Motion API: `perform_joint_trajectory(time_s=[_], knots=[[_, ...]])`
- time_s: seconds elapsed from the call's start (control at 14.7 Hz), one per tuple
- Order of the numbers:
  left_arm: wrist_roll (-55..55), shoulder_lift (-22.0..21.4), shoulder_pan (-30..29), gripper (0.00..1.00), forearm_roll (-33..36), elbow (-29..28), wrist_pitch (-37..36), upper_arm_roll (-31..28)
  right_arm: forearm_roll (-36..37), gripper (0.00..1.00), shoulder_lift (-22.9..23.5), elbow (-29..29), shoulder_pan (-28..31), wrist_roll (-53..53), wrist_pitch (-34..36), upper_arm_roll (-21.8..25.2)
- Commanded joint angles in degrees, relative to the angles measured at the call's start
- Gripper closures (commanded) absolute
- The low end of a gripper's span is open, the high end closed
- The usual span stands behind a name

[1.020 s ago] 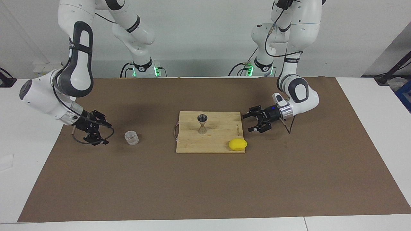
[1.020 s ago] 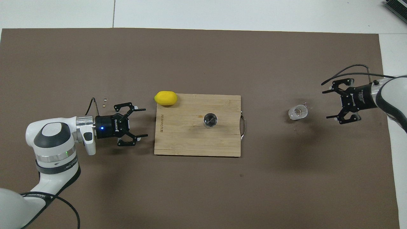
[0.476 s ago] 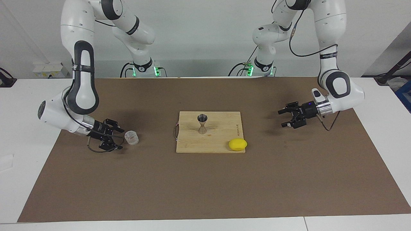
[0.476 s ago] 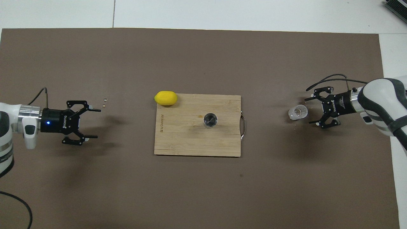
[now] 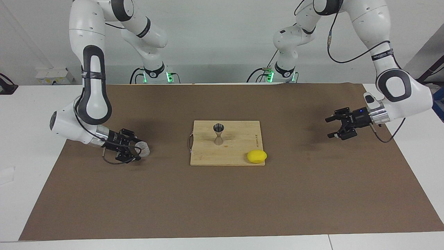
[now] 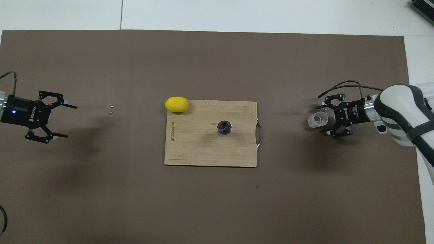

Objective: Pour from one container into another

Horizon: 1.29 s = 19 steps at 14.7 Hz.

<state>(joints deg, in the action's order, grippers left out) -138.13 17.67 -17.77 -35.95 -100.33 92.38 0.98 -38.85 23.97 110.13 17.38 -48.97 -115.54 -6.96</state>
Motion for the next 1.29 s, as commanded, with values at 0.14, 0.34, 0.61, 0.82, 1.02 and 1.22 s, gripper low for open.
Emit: perform_joint_trajectory(time_s=[0.14, 0.34, 0.61, 0.82, 1.02, 1.22], knots=[[12.6, -3.9, 2.8, 0.00, 8.9, 6.2, -2.5, 0.2, -2.9, 0.41, -1.9, 3.1, -0.1, 3.4, -1.0, -0.3], [22.2, -7.7, 4.5, 0.00, 13.3, 6.4, -2.5, 0.5, -3.9, 0.74, -2.0, 3.2, 0.3, 2.8, -0.6, -0.3], [31.0, -8.2, 9.3, 0.00, 16.8, 10.4, -3.2, 0.5, -4.2, 0.92, -4.6, 3.1, -0.5, 1.8, 0.3, -0.3], [46.1, -11.5, 11.7, 0.00, 19.2, 12.0, -4.9, 0.9, -4.0, 0.92, -7.8, 2.7, -6.1, -5.2, -0.4, -0.2], [62.0, -14.9, 15.3, 0.00, 24.0, 11.9, -5.3, 0.9, -4.0, 0.96, -10.2, 2.5, -11.1, -13.8, -1.7, -0.1], [84.3, -15.9, 14.9, 0.00, 24.1, 11.4, -5.6, 0.7, -4.0, 0.99, -12.2, 2.5, -15.3, -20.0, -3.5, 0.0]])
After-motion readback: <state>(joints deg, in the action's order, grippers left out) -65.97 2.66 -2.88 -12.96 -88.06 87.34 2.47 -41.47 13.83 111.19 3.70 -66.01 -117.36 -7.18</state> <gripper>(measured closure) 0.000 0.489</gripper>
